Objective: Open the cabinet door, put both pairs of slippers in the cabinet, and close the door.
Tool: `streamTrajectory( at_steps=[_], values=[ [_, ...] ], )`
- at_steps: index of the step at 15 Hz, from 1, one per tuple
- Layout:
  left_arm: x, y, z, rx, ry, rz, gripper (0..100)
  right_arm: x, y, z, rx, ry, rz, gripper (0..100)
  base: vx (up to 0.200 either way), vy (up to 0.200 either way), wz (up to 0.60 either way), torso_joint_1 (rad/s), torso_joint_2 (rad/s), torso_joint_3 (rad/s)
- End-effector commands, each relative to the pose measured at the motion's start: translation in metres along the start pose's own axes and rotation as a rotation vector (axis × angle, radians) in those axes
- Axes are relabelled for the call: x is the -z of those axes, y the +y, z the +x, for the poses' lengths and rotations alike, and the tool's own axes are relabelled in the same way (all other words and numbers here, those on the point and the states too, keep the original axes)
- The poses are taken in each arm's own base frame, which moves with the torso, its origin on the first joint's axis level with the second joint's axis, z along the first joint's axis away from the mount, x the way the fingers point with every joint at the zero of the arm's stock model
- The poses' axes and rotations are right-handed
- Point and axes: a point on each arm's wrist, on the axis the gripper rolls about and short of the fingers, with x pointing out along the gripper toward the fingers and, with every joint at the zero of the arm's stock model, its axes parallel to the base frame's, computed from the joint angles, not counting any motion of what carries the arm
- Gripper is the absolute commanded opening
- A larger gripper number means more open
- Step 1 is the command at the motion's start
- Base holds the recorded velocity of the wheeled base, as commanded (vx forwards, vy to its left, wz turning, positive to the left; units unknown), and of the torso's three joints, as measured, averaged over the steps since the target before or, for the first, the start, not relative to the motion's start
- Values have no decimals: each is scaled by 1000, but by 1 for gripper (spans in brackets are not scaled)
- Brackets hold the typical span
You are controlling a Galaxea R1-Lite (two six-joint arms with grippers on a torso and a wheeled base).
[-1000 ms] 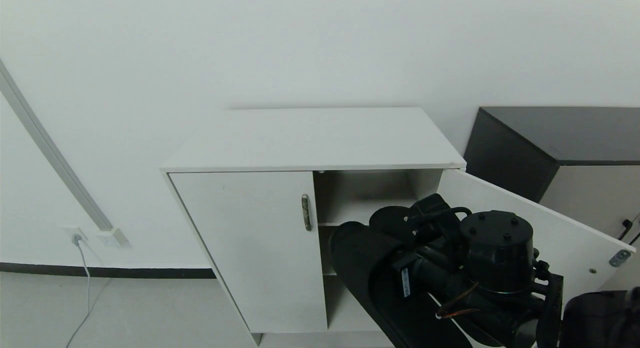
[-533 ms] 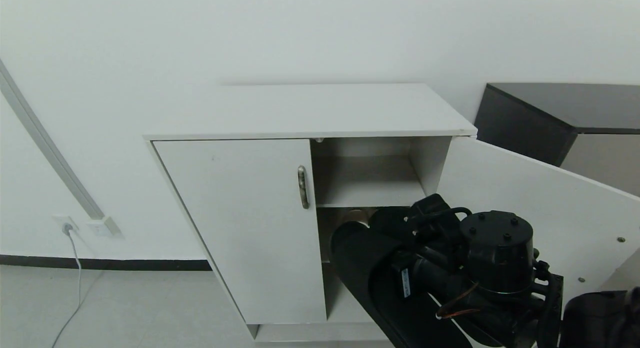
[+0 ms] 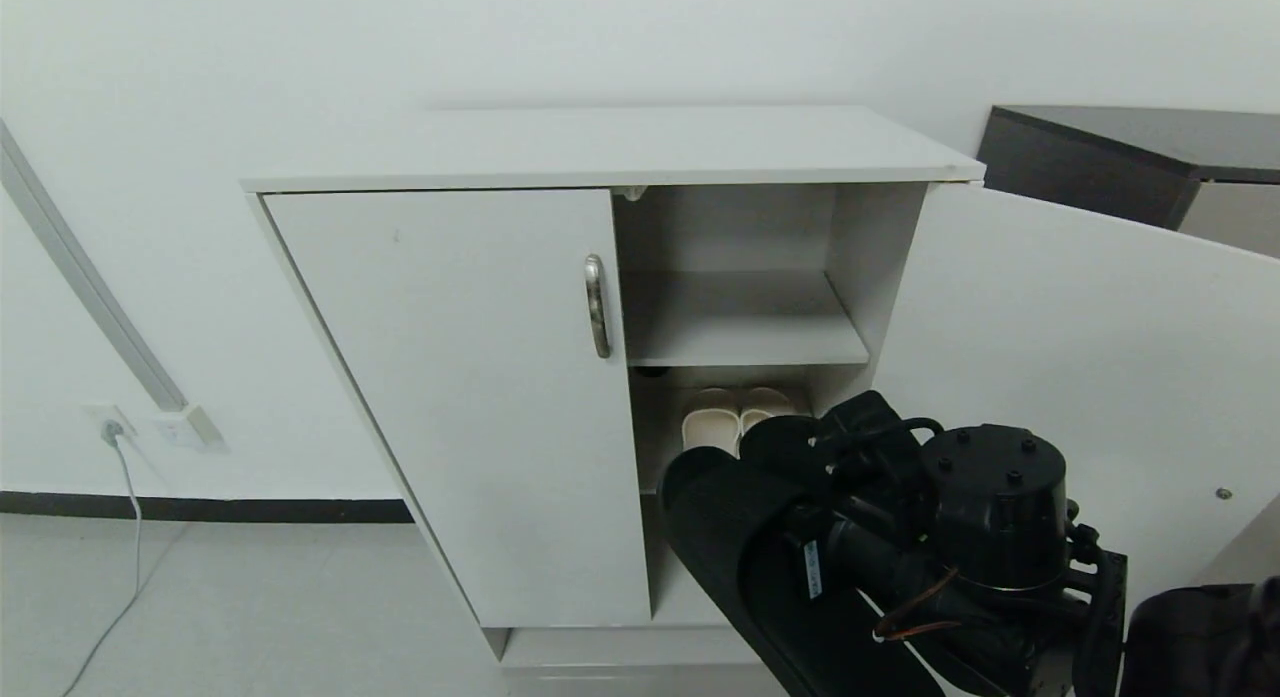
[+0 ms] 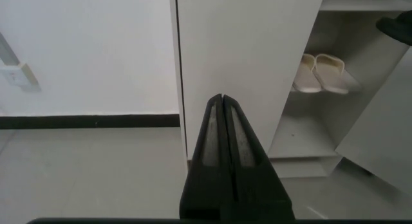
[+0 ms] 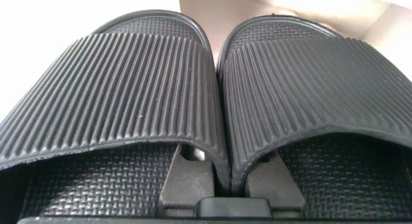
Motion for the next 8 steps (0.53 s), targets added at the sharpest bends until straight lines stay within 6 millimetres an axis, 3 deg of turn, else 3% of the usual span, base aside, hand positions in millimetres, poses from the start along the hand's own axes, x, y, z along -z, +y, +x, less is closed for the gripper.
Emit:
streamTrajectory(
  at_steps=[1,5,8],
  values=[
    [0,0,0,-1,1,0,0,0,0,0,1,0,0,0,0,0,0,-71,447,383],
    [0,0,0,-1,1,0,0,0,0,0,1,-2,1,0,0,0,0,-29,394,369],
    [0,0,0,-1,1,0,0,0,0,0,1,-18,-7,0,0,0,0,2,103,90]
  ],
)
